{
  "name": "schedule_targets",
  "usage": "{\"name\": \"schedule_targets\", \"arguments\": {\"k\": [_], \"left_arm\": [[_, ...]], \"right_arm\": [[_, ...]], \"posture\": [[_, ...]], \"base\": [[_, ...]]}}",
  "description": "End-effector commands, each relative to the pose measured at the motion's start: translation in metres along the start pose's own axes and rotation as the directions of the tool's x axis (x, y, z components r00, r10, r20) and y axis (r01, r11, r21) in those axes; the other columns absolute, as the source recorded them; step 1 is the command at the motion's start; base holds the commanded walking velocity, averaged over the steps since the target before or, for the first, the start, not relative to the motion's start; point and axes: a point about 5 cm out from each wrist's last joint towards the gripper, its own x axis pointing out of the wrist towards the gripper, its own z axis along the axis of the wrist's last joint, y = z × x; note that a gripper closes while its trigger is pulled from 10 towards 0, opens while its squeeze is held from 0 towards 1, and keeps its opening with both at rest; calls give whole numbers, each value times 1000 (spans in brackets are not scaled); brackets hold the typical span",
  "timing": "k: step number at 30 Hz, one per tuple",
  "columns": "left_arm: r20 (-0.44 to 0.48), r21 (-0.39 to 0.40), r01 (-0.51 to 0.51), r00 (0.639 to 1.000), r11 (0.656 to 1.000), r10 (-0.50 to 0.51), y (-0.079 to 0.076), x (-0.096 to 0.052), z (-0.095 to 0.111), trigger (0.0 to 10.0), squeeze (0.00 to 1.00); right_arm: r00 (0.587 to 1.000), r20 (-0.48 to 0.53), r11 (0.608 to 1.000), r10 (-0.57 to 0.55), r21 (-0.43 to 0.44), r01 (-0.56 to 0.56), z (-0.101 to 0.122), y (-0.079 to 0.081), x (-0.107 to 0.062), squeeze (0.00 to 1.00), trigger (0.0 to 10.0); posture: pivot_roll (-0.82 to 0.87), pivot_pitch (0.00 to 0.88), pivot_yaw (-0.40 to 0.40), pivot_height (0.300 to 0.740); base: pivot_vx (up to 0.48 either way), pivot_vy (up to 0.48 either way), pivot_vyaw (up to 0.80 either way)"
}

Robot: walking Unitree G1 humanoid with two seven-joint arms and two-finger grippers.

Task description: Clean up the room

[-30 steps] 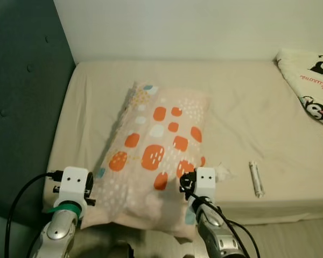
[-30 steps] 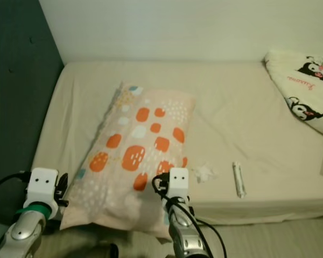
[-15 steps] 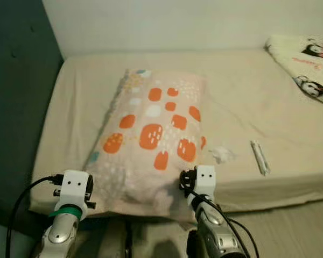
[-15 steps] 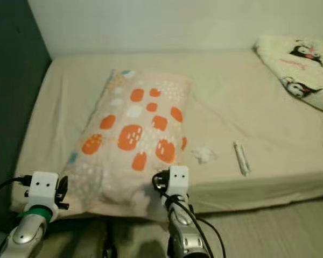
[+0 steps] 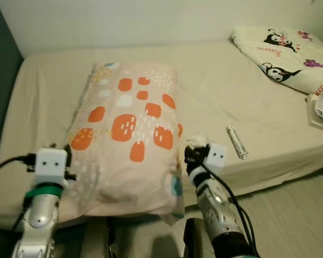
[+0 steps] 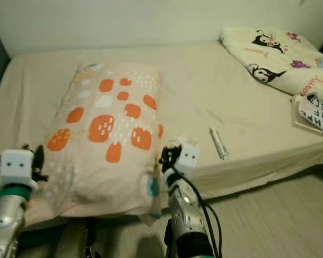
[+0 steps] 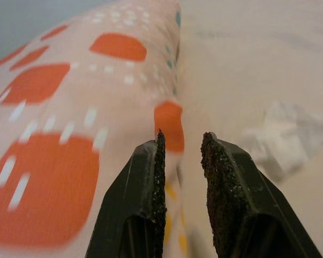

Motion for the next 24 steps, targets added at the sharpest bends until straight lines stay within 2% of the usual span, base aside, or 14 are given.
{"name": "schedule_targets", "arguments": {"k": [1,3,4,5,8,9,10,11,12,13,15,16,19,24], "left_arm": [[-11,-7,-64,998,998,64,13,3,-1,10000,0],[-11,-7,-64,998,998,64,13,3,-1,10000,0],[-19,-21,-97,995,995,97,18,5,-2,10000,0],[-48,-117,-106,994,987,101,21,8,-7,10000,1000],[-48,-117,-106,994,987,101,21,8,-7,10000,1000],[-70,-199,-86,995,976,74,21,10,-14,10000,1000],[-71,-267,-10,997,964,-9,13,16,-23,10000,1000],[-71,-267,-10,997,964,-9,13,16,-23,10000,1000],[-60,-307,43,996,951,-65,7,21,-28,10000,1000],[-60,-307,43,996,951,-65,7,21,-28,10000,1000],[-38,-330,97,993,939,-116,4,30,-32,10000,1000],[-38,-330,97,993,939,-116,4,30,-32,10000,1000],[-61,-373,130,985,919,-164,3,34,-40,10000,1000],[-103,-402,171,968,900,-230,-1,31,-51,10000,1000]], "right_arm": [[1000,-3,999,26,31,-26,6,1,3,0,10000],[1000,-3,999,26,31,-26,6,1,3,0,10000],[999,5,998,38,44,-38,10,1,6,0,10000],[999,2,997,46,67,-46,12,0,10,749,10000],[999,2,997,46,67,-46,12,0,10,749,10000],[998,4,991,68,112,-68,13,0,14,1000,10000],[995,-18,978,99,187,-94,11,2,20,1000,10000],[995,-18,978,99,187,-94,11,2,20,1000,10000],[991,-31,962,129,247,-117,10,5,25,1000,10000],[991,-31,962,129,247,-117,10,5,25,1000,10000],[983,-41,918,178,366,-151,11,14,34,1000,10000],[983,-41,918,178,366,-151,11,14,34,1000,10000],[974,-51,878,223,445,-178,10,26,38,1000,10000],[963,-83,870,255,455,-191,3,35,38,1000,10000]], "posture": [[67,96,-67,567],[67,96,-67,567],[67,96,-67,567],[65,106,-80,567],[65,106,-80,567],[65,106,-80,567],[62,123,-86,567],[62,123,-86,567],[59,129,-83,567],[59,129,-83,567],[52,146,-70,567],[52,146,-70,567],[49,173,-58,567],[50,185,-53,567]], "base": [[0,0,0],[0,0,0],[0,0,0],[0,0,0],[0,0,0],[0,0,0],[0,0,0],[0,0,0],[0,0,0],[0,0,0],[0,0,0],[0,0,0],[0,0,0],[0,0,0]]}}
